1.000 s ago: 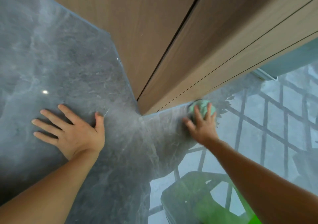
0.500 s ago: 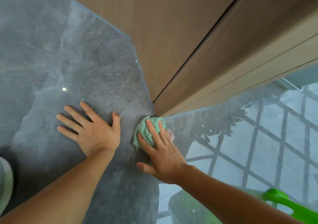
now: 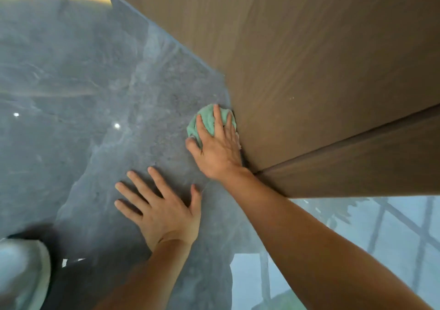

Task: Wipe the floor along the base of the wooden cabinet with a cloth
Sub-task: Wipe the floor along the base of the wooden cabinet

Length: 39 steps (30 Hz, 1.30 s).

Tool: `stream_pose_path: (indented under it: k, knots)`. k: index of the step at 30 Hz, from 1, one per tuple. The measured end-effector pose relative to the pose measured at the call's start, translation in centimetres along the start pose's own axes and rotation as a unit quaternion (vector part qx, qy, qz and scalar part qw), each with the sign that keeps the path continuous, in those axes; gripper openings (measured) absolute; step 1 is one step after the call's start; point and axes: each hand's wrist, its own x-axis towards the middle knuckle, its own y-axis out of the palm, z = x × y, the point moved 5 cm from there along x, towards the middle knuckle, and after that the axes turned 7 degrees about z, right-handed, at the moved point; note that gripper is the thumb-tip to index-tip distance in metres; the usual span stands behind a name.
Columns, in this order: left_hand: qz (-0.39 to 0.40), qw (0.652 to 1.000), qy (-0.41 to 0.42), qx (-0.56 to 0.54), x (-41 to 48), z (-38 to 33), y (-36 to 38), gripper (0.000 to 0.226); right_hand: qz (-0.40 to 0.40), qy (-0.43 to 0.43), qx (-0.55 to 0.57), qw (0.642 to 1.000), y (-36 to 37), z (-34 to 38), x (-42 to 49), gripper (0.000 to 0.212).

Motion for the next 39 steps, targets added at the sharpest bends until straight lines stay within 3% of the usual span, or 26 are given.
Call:
stream_pose_path:
  k: [6,16,20,25,31,35,37,39]
  knots:
    - [-0.003,1.0,0.002,0.0,0.2,-0.1,0.1,0.1,-0.01,0.063,0.017,0.998,-1.5,1.7,5.9,0.071]
    - [0.009,1.0,0.002,-0.012,0.0,-0.3,-0.2,0.096,-0.017,0.019,-0.017,1.0,3.1,-0.9,-12.0,0.063]
    - [0.007,1.0,0.004,-0.009,-0.1,-0.3,-0.5,0.099,0.015,0.013,0.0,1.0,1.5,-0.6,-5.9,0.063]
    - [-0.003,1.0,0.009,-0.005,0.3,0.0,-0.1,0.103,0.0,0.047,0.042,0.998,0.0,0.7,0.0,0.06]
    - [-0.003,1.0,0.019,-0.011,0.1,0.2,-0.2,0.099,-0.018,-0.092,-0.028,0.995,4.1,-3.4,-13.5,0.059]
    - [-0.009,1.0,0.025,-0.016,0.0,0.0,-0.4,0.099,0.06,-0.201,-0.12,0.97,6.1,-12.0,-22.2,0.06]
    - [-0.009,0.999,0.026,-0.017,0.0,0.0,-0.2,0.099,0.048,-0.091,-0.134,0.986,4.0,-19.2,-22.4,0.064]
    - [-0.014,0.999,0.025,-0.015,0.1,0.2,0.0,0.098,0.011,0.134,-0.074,0.988,0.6,-26.3,-21.8,0.071]
